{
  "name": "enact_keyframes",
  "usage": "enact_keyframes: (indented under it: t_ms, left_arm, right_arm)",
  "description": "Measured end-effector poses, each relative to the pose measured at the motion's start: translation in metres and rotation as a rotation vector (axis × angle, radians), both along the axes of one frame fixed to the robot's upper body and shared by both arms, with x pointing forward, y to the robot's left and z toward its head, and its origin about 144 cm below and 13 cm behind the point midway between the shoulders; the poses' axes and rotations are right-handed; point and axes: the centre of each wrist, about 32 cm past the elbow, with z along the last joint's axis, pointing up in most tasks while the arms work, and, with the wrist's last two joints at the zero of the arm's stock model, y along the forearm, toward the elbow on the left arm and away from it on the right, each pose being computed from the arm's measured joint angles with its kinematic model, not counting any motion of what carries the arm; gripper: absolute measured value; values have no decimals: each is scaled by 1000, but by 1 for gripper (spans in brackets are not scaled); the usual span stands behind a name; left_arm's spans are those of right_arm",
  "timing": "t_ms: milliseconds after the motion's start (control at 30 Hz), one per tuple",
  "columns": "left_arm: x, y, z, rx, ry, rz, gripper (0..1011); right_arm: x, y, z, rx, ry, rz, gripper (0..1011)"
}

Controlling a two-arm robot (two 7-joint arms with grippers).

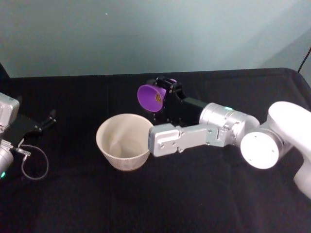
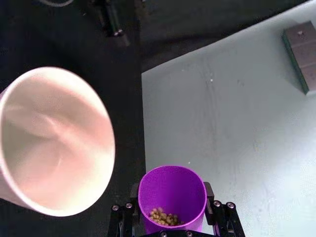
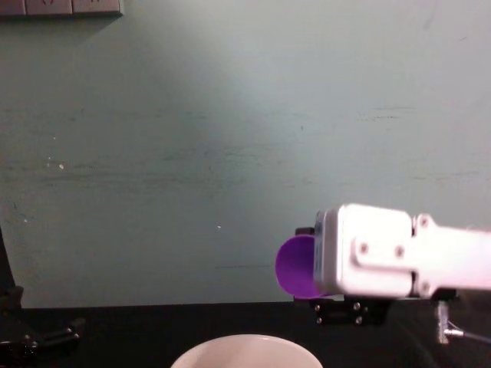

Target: Pick up the cup and pour the mung beans from the cup into the bowl.

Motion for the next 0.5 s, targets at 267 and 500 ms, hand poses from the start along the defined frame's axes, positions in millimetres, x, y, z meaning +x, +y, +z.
enact_keyframes:
  t_ms: [267,500]
  left_arm:
    - [0,0,0,0,0,0,1000]
    - [0,0,0,0,0,0,1000]
  right_arm:
    - [-2,5,-6,-81,-60,17,732]
    - [-3,8,-8,-131,-96,35,731]
